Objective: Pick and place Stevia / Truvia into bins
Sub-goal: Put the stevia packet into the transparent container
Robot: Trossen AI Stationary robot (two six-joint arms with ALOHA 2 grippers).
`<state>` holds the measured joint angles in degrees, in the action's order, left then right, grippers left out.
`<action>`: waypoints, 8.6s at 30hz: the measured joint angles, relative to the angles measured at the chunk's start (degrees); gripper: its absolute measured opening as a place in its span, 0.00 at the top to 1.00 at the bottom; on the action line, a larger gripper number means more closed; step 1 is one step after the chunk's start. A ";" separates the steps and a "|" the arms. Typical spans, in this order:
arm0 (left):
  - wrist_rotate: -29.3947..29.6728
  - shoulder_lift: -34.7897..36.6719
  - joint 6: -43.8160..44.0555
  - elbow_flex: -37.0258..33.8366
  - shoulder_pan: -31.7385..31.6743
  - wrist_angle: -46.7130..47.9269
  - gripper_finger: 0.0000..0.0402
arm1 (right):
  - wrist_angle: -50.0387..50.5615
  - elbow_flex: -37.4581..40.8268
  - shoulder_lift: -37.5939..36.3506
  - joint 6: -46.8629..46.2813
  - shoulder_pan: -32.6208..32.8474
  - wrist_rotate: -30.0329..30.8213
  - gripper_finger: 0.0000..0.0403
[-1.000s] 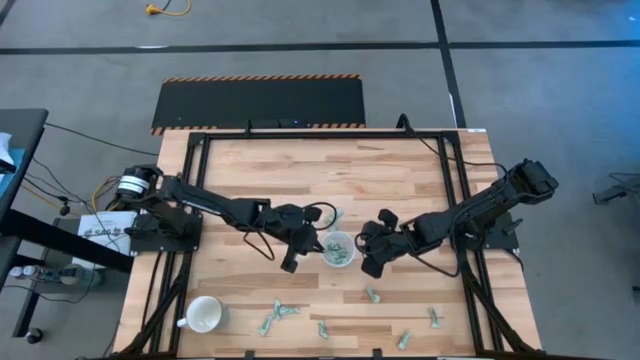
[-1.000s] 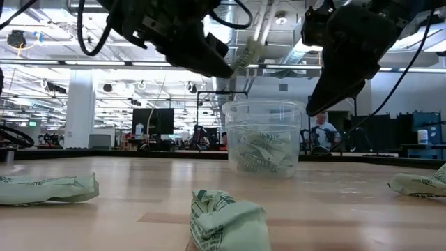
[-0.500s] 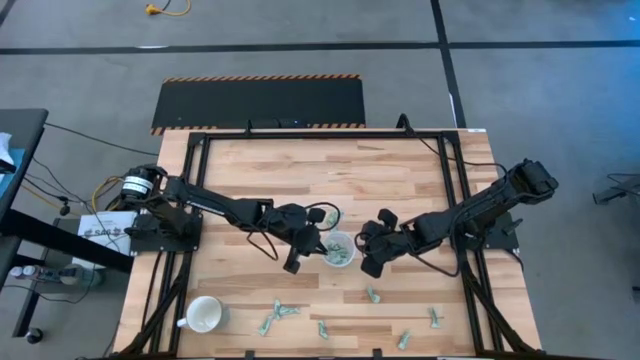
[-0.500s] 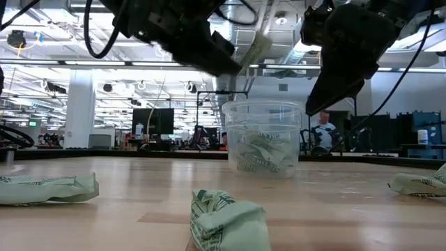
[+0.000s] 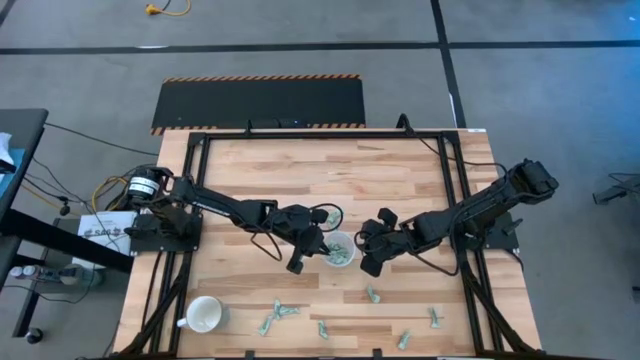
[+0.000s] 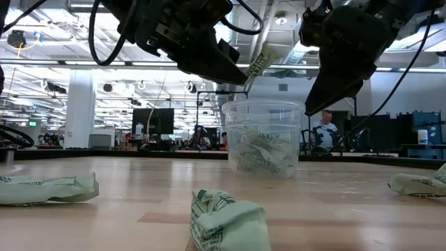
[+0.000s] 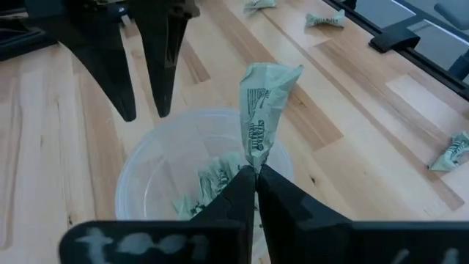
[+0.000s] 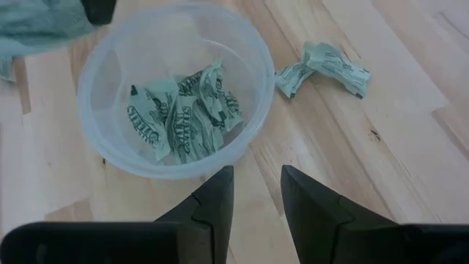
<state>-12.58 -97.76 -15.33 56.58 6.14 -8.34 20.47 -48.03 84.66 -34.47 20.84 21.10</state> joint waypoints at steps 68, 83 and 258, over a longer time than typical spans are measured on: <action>9.22 13.44 10.51 -2.40 0.64 36.70 0.70 | -34.21 7.26 17.81 36.54 -24.74 -7.25 0.46; 10.16 13.44 10.51 -2.40 0.64 36.70 0.70 | -35.83 7.17 17.81 38.03 -25.66 -15.70 0.60; 20.87 13.40 32.50 -2.40 11.18 29.95 0.70 | -5.38 -0.59 -6.64 35.07 -10.52 -12.53 0.78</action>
<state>8.29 -84.36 17.17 54.17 17.33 21.61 15.09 -48.62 78.02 0.61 10.33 8.58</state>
